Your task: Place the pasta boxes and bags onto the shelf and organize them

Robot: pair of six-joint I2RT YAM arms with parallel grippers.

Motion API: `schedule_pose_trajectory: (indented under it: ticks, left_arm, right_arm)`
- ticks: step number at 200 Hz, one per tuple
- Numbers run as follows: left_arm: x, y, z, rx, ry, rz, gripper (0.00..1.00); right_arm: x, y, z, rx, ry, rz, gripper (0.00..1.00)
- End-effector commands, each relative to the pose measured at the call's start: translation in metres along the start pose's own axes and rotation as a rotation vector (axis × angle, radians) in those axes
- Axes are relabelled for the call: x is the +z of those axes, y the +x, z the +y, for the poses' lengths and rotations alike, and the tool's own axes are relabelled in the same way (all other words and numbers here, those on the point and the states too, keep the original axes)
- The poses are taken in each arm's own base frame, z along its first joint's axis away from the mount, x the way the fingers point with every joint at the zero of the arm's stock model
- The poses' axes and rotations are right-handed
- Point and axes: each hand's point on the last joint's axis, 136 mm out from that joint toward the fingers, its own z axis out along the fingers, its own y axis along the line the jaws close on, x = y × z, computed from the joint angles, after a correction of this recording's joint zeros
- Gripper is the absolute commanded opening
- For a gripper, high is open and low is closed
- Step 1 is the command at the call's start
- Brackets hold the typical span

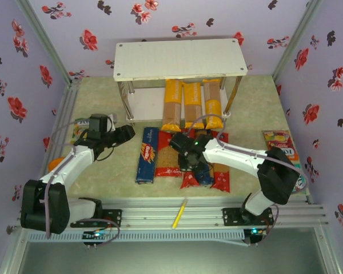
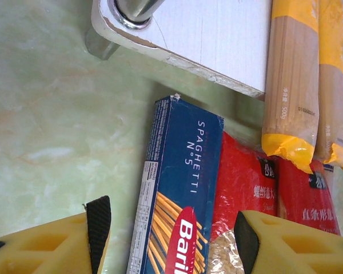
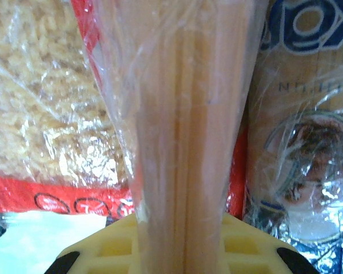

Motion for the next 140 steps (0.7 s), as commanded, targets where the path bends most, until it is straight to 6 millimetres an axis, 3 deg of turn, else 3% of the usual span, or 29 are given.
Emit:
schedule_pose_trajectory:
  ticks: [1, 46, 90, 121, 140]
  left_arm:
    - [-0.003, -0.017, -0.010, 0.024, 0.026, -0.024, 0.61]
    - [-0.009, -0.037, -0.014, 0.039, 0.028, -0.061, 0.61]
    - [-0.018, -0.055, -0.016, 0.054, 0.023, -0.096, 0.61]
    - [-0.023, -0.064, -0.017, 0.059, 0.023, -0.116, 0.61]
    - [-0.024, -0.070, -0.019, 0.058, 0.025, -0.128, 0.61]
  right_arm:
    - [-0.030, 0.021, 0.001, -0.058, -0.029, 0.042, 0.00]
    - [-0.079, 0.041, 0.009, -0.156, -0.091, 0.056, 0.00]
    - [-0.136, 0.051, 0.035, -0.224, -0.309, 0.034, 0.00]
    - [-0.172, 0.022, 0.074, -0.245, -0.490, -0.123, 0.00]
    - [-0.174, -0.013, 0.107, -0.235, -0.584, -0.200, 0.00]
